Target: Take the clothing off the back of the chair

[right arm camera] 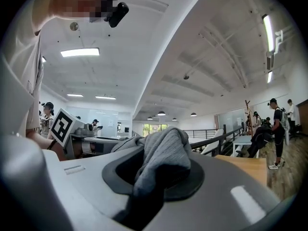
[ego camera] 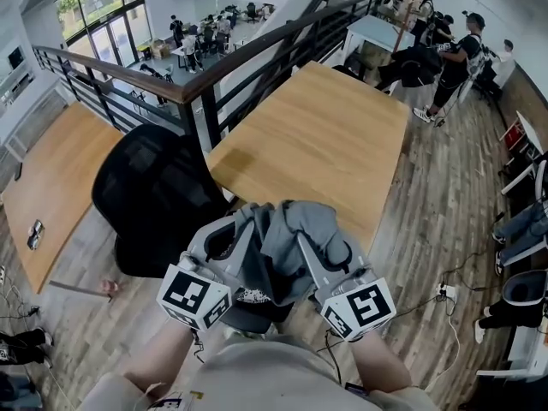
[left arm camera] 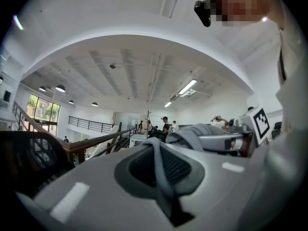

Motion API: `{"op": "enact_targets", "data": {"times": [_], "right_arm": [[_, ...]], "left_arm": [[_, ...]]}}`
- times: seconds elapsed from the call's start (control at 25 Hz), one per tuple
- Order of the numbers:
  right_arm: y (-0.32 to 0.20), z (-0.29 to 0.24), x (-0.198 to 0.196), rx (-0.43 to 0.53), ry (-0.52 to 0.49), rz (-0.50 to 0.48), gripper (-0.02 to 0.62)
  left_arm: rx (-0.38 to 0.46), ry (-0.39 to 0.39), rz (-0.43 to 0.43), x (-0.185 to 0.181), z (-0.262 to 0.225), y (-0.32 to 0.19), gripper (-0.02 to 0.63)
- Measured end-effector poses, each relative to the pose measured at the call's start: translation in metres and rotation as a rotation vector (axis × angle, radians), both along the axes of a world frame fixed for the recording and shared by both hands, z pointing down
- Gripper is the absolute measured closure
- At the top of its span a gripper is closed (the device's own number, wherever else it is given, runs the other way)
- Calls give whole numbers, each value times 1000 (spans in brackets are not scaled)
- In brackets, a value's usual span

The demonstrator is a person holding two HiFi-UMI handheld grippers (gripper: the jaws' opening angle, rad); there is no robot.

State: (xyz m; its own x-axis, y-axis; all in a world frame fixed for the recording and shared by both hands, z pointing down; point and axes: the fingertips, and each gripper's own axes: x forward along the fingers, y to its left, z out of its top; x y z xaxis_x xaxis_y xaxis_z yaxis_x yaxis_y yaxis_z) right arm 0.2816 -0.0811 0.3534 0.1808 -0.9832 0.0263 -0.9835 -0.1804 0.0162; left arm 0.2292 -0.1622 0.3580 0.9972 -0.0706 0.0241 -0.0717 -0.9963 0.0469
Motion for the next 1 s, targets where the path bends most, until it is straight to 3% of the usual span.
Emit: {"op": "enact_targets", "data": {"times": [1.0], "right_arm": [[8, -9, -1, 31, -11, 24, 497]], "left_arm": [[-25, -7, -39, -21, -2, -4, 591]]}}
